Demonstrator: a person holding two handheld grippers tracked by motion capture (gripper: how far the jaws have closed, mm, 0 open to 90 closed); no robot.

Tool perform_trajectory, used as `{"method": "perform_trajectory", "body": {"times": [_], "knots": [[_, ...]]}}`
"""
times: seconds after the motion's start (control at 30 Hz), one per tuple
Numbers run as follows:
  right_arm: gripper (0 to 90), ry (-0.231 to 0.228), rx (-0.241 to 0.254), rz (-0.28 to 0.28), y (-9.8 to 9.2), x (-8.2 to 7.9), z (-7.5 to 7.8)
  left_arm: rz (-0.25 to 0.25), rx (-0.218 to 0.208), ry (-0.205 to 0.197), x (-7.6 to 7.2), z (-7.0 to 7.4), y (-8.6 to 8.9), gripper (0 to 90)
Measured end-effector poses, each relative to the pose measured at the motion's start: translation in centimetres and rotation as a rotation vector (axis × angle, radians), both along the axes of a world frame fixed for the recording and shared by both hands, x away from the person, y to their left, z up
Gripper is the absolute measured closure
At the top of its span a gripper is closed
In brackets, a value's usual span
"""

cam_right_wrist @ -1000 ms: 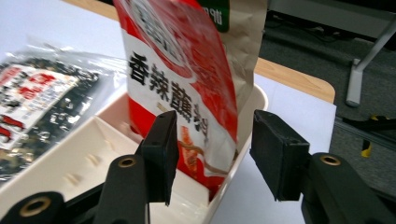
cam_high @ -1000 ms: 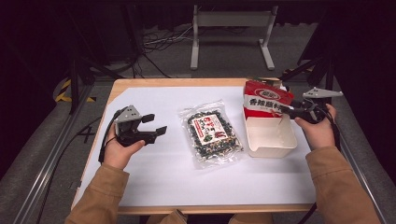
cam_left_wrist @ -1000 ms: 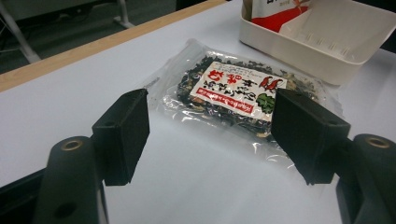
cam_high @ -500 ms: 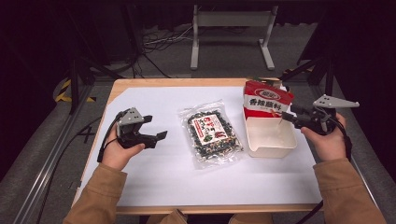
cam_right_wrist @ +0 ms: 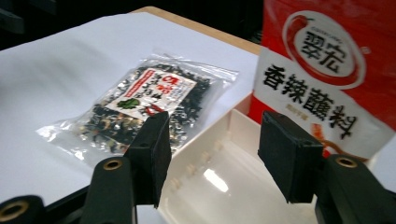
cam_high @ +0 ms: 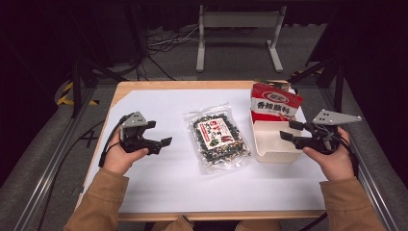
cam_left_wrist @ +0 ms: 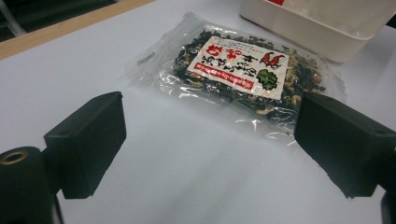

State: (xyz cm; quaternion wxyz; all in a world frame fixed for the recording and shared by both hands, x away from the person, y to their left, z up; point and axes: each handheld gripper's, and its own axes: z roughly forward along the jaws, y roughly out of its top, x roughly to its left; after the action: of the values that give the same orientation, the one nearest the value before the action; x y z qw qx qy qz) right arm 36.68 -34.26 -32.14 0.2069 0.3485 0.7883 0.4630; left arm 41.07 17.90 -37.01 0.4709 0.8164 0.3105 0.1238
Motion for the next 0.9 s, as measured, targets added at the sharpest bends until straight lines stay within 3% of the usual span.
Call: {"method": "perform_trajectory", "body": {"times": [0.13, 0.27, 0.4, 0.63, 0.73, 0.9], "knots": [[42.9, 0.008, -0.005, 0.045, 0.9, -0.8, -0.2, 0.006, -0.004, 0.010, 0.0, -0.1, 0.0, 5.0], [42.4, 0.008, -0.039, 0.092, 1.7, -1.4, -0.4, -0.055, 0.031, 0.060, -0.1, -0.2, 0.0, 2.6], [41.7, -0.002, -0.044, 0.127, 2.3, -2.0, -0.7, -0.041, 0.030, 0.075, -0.1, -0.2, 0.0, 3.6], [41.4, 0.001, -0.049, 0.174, 3.5, -2.4, -1.8, -0.036, 0.009, 0.071, 0.2, -0.2, -0.3, 14.8], [41.4, 0.006, -0.049, 0.187, 4.0, -2.3, -2.2, -0.049, 0.024, 0.065, 0.5, -0.4, -0.8, 22.9], [41.4, -0.002, -0.049, 0.192, 4.3, -2.7, -2.5, -0.041, 0.031, 0.072, 1.4, -0.6, -1.7, 24.6]]}}
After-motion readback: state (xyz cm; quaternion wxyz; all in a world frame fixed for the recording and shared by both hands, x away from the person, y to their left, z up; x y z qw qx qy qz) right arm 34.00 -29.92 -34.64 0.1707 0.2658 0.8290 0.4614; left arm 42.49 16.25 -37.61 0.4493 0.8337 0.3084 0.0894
